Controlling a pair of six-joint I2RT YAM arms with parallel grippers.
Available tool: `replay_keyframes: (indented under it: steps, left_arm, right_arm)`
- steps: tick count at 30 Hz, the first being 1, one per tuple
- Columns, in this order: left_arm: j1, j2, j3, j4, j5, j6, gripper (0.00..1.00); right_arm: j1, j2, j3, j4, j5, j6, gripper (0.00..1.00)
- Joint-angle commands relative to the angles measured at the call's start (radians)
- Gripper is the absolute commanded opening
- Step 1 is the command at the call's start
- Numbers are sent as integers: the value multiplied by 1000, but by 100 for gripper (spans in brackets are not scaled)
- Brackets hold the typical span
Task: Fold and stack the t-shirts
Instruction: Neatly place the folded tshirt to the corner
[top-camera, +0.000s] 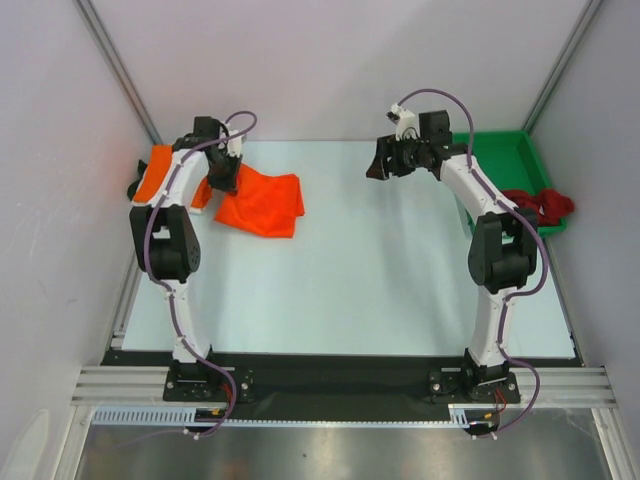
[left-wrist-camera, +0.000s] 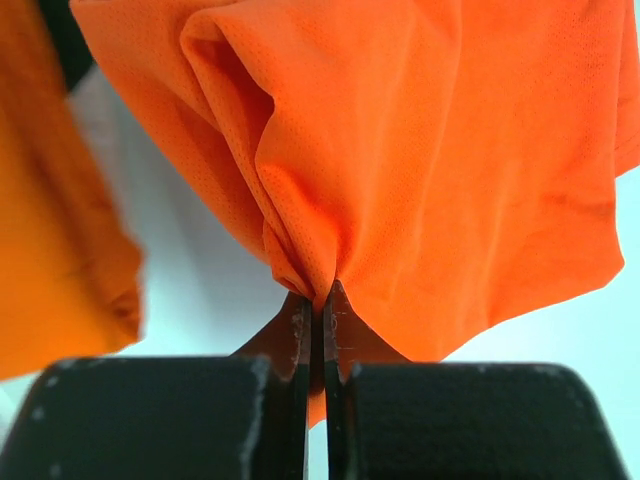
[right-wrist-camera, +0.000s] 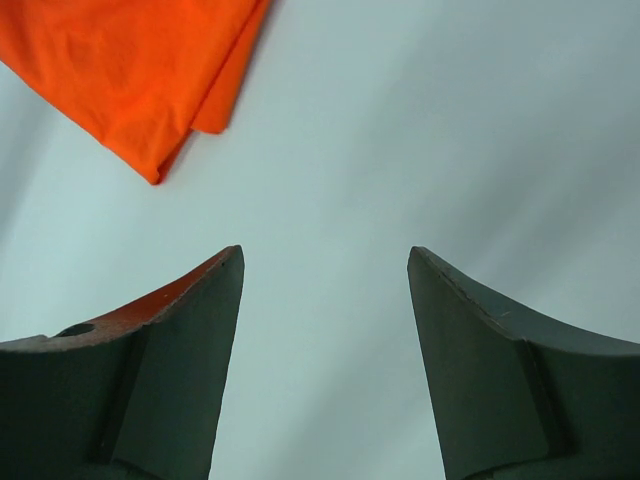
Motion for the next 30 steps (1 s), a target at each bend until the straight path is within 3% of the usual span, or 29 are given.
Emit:
replay_keyframes:
  steps: [1,11,30]
  left_arm:
    - [-10,-89,61,-4,-148,105,0]
    - [-41,-133,110,91,-437,234,0]
    - [-41,-225,139,147,-555,271,1]
  right_arm:
    - [-6,-10,11,-1,-17,-2,72]
    - [-43,-5,-22,25,-58,52,72]
    - [-26,-56,-91,57,-41,41,72]
